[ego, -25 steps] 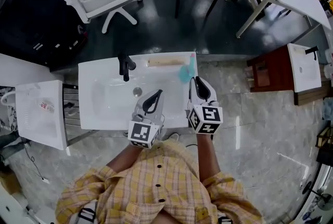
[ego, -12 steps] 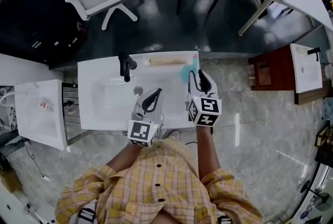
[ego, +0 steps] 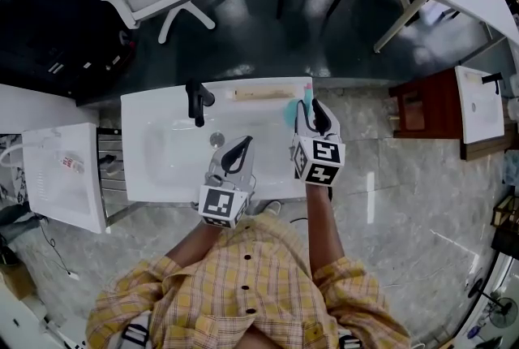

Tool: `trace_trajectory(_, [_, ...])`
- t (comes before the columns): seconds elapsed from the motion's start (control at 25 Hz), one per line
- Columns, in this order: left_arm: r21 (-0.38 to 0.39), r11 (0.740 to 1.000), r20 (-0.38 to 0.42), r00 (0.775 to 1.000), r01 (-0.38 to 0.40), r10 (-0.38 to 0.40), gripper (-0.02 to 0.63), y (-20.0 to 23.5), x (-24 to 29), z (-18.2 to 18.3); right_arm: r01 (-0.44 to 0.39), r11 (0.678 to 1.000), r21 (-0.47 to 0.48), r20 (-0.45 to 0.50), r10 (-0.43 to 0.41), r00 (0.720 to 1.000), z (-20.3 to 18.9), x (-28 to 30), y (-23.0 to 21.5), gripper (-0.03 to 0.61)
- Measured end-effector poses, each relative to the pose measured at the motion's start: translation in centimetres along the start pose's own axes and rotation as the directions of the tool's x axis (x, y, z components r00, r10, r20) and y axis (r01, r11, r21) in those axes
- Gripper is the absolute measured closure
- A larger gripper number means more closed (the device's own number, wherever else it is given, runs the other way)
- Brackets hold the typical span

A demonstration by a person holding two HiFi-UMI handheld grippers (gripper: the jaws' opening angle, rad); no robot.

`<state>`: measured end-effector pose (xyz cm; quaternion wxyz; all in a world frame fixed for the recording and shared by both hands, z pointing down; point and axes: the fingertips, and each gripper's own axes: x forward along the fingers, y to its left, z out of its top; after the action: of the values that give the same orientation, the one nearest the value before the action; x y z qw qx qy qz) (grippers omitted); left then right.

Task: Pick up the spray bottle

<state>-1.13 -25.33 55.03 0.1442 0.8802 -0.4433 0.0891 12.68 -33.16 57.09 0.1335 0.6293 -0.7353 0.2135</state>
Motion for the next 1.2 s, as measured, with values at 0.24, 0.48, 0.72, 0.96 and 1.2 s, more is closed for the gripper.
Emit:
trace_trajectory(0.24, [-0.002,1.0,-0.001,1.0,-0.005,0.005,0.614,0.5,-0.1,-0.3,0.036,0.999,-0.003,-0.015,-0.036,0.999,-0.3,1.0,-0.5,0.469])
trace_trajectory(0.48, [-0.003,1.0,-0.011,1.0,-0.004,0.004,0.614,0.8,0.1,-0.4,0.065,0.998,-0.017,-0.064,-0.066,0.996,-1.0,2.2,-1.3,0.469])
trace_trajectory(0.72, [-0.005,1.0,-0.012,1.0,-0.006,0.006,0.614,1.2,0.1,-0.4,0.092,0.996,-0.013,-0.099,-0.093,0.991,-1.7,2.8,-1.5,0.479])
trace_trajectory(0.96, [-0.003,1.0,-0.012,1.0,-0.009,0.009,0.614,1.0,0.0,-0.4,0.123,0.992,-0.033,-0.112,-0.126,0.986,-2.0,2.7,-2.0,0.513])
trace_trajectory(1.2, [0.0,1.0,-0.005,1.0,-0.012,0.012,0.614,0.9,-0.2,-0.4,0.132,0.991,-0.04,-0.094,-0.135,0.986,-1.8,2.1,-2.2,0.515])
